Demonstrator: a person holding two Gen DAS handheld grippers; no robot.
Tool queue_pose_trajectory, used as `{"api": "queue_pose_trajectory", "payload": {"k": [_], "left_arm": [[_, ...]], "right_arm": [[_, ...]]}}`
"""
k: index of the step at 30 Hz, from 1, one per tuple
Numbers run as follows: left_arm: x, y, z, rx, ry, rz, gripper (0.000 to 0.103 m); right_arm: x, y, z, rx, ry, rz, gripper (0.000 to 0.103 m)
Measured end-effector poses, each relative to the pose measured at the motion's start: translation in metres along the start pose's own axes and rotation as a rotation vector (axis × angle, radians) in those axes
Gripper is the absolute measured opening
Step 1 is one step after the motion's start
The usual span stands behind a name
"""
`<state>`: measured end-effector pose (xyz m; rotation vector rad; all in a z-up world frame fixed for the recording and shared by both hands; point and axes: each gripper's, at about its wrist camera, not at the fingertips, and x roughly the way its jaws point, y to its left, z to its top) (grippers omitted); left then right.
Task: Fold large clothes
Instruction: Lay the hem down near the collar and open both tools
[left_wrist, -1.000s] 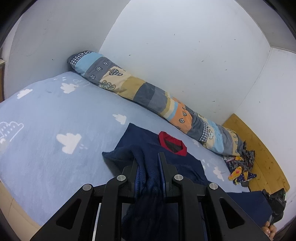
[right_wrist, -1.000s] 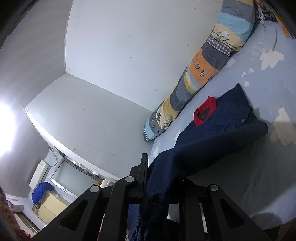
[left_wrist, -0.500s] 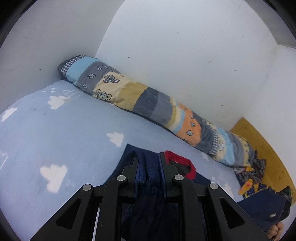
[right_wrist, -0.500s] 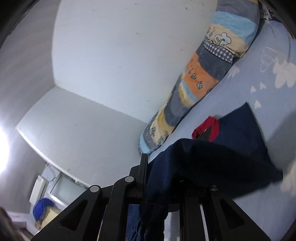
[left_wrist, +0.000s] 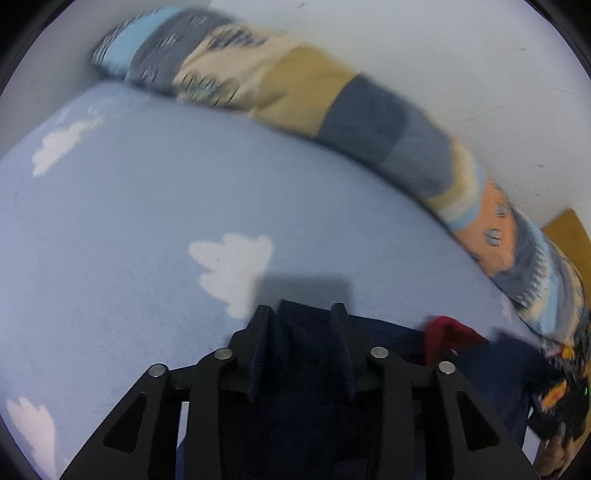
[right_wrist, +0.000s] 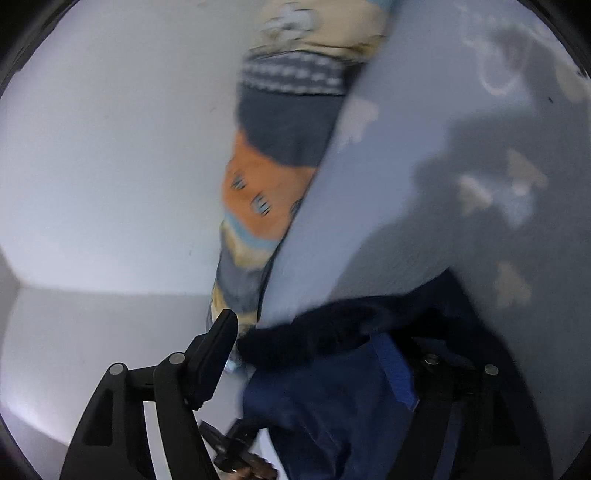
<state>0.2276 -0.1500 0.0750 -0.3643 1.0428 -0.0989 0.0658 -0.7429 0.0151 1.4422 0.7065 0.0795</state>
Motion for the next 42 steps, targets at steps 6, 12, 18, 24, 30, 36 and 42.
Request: {"api": "queue_pose_trajectory", "payload": {"k": [6,12,18,24,30,36,42], "left_arm": [[-0.015,0.006,0.032,-0.019,-0.101,-0.088,0.047],[-0.036,-0.023,-0.015,0.181,-0.11,-0.162,0.048],[-0.004,-0.035,-0.096,0.416,-0.047,0.029,0.048],[0.004,0.015,-0.095,0.242,-0.024,0.129,0.061],[-0.046,-0.012,-0.096,0.179,-0.087,0.095,0.051],[-0.062,-0.108,-0.129,0.28,-0.107,0.008,0.059],[-0.021,-0.144,-0.164,0.376,-0.038,0.086,0.06]], "right_arm": [[-0.019,0.033,-0.019,-0.23,0.002,0.01,0.077],[-0.003,0.039,-0.105,-0.535,0.157,-0.118,0.073],[-0.012,-0.002,-0.159,-0.712,0.186,-0.37,0.054],[-0.063,-0.044,-0.144,-0.639,0.129,-0.546,0.014],[-0.106,-0.022,-0.171,-0.604,0.058,-0.529,0.036],[-0.075,0.034,-0.251,-0.767,0.119,-0.462,0.048],[-0.002,0.027,-0.309,-0.922,0.211,-0.586,0.045]]}}
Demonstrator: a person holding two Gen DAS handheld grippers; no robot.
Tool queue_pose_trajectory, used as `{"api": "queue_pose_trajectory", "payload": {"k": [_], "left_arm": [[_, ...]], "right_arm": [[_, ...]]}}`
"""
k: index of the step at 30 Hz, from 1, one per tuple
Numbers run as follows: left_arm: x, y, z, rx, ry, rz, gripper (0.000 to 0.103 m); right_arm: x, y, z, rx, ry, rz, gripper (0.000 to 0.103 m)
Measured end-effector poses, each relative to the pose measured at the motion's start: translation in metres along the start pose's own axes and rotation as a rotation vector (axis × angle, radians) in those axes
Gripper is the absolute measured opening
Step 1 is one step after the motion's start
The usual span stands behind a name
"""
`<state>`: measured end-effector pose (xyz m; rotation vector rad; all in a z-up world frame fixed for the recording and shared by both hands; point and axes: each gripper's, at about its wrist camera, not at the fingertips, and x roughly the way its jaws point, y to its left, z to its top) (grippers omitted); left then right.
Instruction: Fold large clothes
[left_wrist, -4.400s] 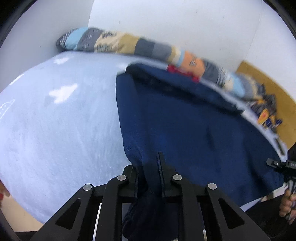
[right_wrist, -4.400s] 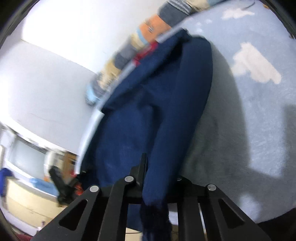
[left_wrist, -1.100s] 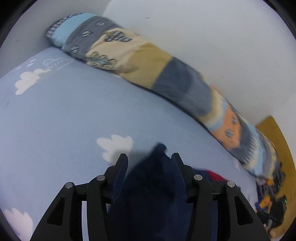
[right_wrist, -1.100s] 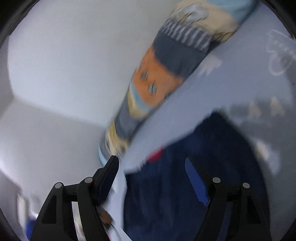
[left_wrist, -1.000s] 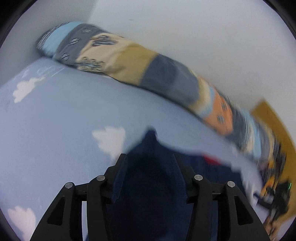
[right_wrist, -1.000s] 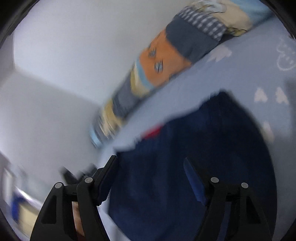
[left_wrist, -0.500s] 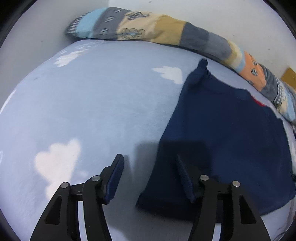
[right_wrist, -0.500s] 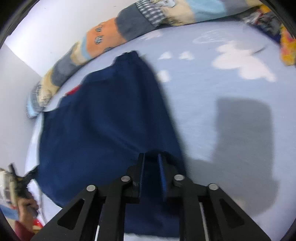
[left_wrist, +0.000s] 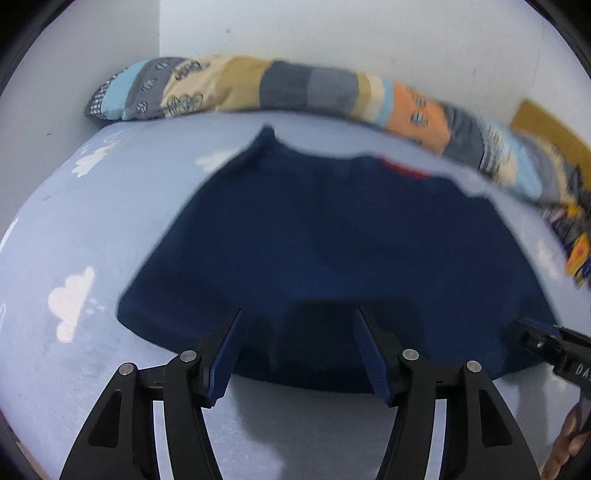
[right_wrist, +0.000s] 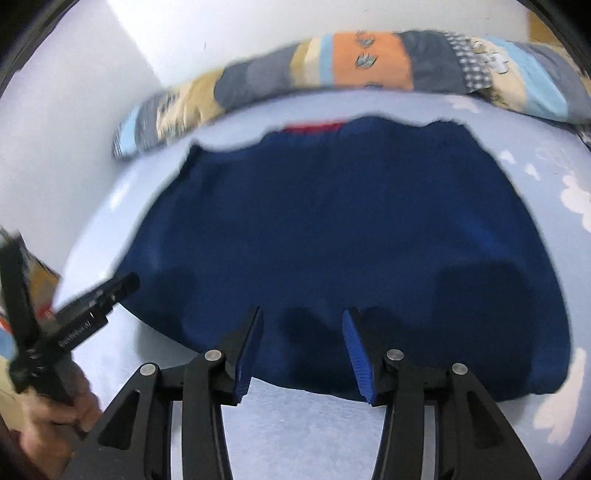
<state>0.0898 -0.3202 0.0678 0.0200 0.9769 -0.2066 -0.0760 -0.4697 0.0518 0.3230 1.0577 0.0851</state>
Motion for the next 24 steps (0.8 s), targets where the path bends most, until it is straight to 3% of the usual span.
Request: {"api": "queue_pose_trajectory", "payload": {"k": [3,7,13,15,20,24], "left_arm": [[0.02,0.006,-0.008,0.07,0.067,0.07,0.06],[0.027,0.004,0.003,0.091,0.095,0.066,0.059],[-0.004,0.003,0.003,0.108,-0.017,0.08,0.059],[-0.012,0.003,-0.001,0.103,-0.04,0.078,0.059],[-0.018,0.004,-0.009,0.115,-0.051,0.095,0.059],[-0.027,0.009,-0.018,0.119,-0.06,0.105,0.059]], "right_arm": [[0.021,-0.014,-0.009,0.011,0.074,-0.028,0.044],[0.015,-0.032,-0.011,0.005,0.108,-0.094,0.045],[-0.007,-0.031,-0.002,0.024,0.019,-0.097,0.047],[-0.007,-0.03,0.009,0.035,-0.008,-0.108,0.052],[0.024,-0.032,0.018,0.041,0.069,-0.163,0.056],[0.025,-0.02,0.022,0.017,0.065,-0.166,0.061]]}}
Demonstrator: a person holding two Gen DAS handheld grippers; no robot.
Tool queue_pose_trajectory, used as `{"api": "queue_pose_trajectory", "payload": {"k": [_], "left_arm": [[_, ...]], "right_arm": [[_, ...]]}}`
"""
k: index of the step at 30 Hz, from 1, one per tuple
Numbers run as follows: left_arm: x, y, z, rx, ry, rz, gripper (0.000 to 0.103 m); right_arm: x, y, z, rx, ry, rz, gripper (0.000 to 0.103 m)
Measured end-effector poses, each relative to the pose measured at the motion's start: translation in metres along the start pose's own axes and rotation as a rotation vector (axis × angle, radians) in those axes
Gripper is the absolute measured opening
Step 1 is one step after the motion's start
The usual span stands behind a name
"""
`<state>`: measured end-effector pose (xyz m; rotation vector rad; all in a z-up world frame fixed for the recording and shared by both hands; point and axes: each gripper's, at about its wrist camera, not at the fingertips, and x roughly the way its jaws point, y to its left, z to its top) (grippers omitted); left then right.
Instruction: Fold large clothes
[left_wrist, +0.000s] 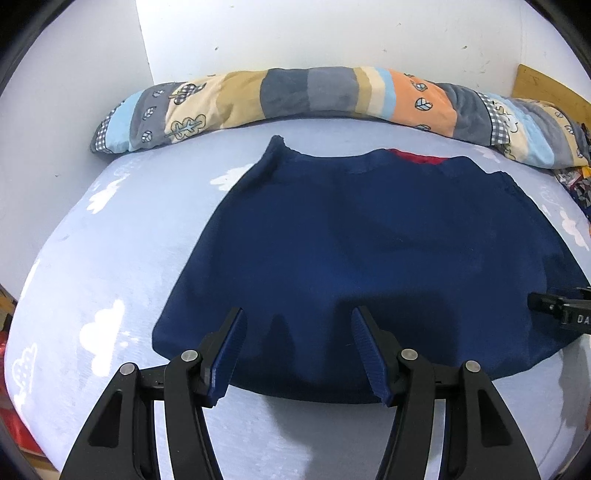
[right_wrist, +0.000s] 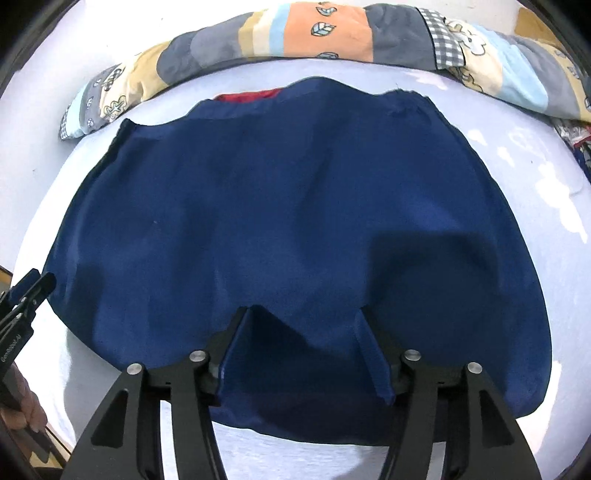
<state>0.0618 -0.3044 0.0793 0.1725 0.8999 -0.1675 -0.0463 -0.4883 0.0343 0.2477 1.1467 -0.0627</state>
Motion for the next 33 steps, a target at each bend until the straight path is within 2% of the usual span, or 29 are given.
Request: {"api": "queue_pose_trajectory", "payload": {"k": [5,9,13,16,18,24,28,33], "left_arm": [[-0.009,0.002,-0.003,0.031,-0.029,0.014,0.059],[-0.016,-0.001,-0.007,0.075,-0.043,0.028,0.059],[-0.02,0.004,-0.011,0.088,-0.042,0.04,0.059],[-0.025,0.009,-0.013,0.077,-0.043,0.044,0.059],[-0.028,0.01,-0.013,0.065,-0.045,0.037,0.059],[-0.034,0.006,-0.013,0.064,-0.061,0.032,0.059],[-0.035,0.001,-0.015,0.078,-0.065,0.032,0.059],[-0.036,0.0,-0.016,0.093,-0.066,0.041,0.059]], "right_arm": [[-0.01,0.028,0.008,-0.048,-0.075,0.058,0.059],[0.005,0.055,0.009,-0.117,-0.036,0.061,0.059],[0.018,0.073,0.007,-0.2,0.0,0.0,0.072],[0.016,0.078,0.005,-0.229,-0.001,0.002,0.072],[0.003,0.083,0.004,-0.259,-0.036,0.018,0.069],[-0.049,0.103,-0.006,-0.387,-0.259,-0.087,0.072],[-0.065,0.102,-0.008,-0.407,-0.337,-0.127,0.072],[-0.075,0.101,-0.006,-0.383,-0.387,-0.188,0.072]]}}
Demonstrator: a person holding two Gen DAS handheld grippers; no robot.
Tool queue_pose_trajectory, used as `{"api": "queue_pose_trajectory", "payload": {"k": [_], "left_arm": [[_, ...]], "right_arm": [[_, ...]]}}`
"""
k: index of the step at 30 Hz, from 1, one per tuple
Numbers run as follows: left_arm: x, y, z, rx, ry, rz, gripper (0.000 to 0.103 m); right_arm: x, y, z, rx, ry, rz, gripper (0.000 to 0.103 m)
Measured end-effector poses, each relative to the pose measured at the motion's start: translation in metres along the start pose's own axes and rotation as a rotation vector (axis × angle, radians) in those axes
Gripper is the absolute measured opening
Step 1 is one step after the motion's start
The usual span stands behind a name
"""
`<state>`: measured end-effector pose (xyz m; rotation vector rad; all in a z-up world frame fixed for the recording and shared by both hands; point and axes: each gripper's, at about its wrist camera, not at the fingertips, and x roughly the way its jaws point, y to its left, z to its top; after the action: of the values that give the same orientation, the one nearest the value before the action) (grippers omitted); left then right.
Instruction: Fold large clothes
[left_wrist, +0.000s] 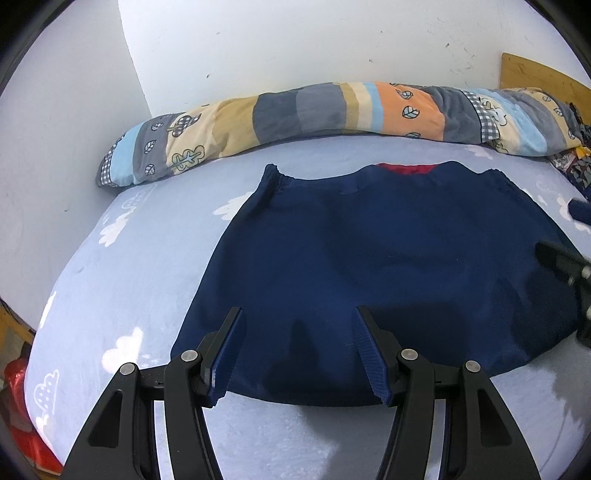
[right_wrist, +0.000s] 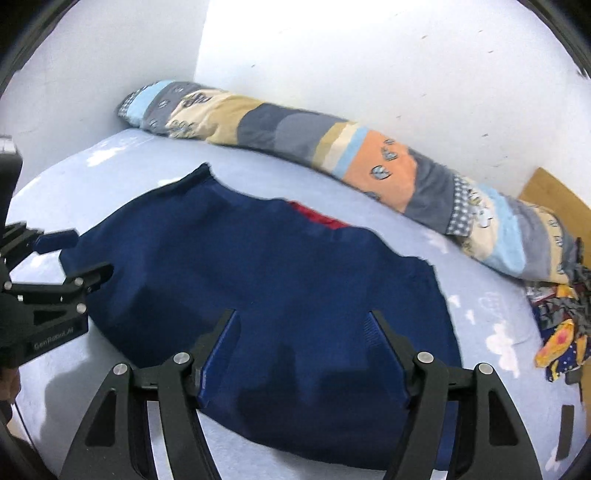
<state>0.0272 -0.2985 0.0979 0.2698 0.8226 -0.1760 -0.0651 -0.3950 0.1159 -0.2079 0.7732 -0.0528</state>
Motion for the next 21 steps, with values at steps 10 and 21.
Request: {"api": "queue_pose_trajectory", "payload": {"k": [10,21], "left_arm": [[0.0,0.003,-0.001,-0.001,0.0,0.008,0.059],[0.001,0.003,-0.001,0.0,0.003,0.014,0.059]], "right_arm": [[0.0,-0.012,0.01,0.074,-0.011,-0.027,0.092],[-0.011,-0.006,0.012,0.029,-0.086,-0.11,0.103]]}}
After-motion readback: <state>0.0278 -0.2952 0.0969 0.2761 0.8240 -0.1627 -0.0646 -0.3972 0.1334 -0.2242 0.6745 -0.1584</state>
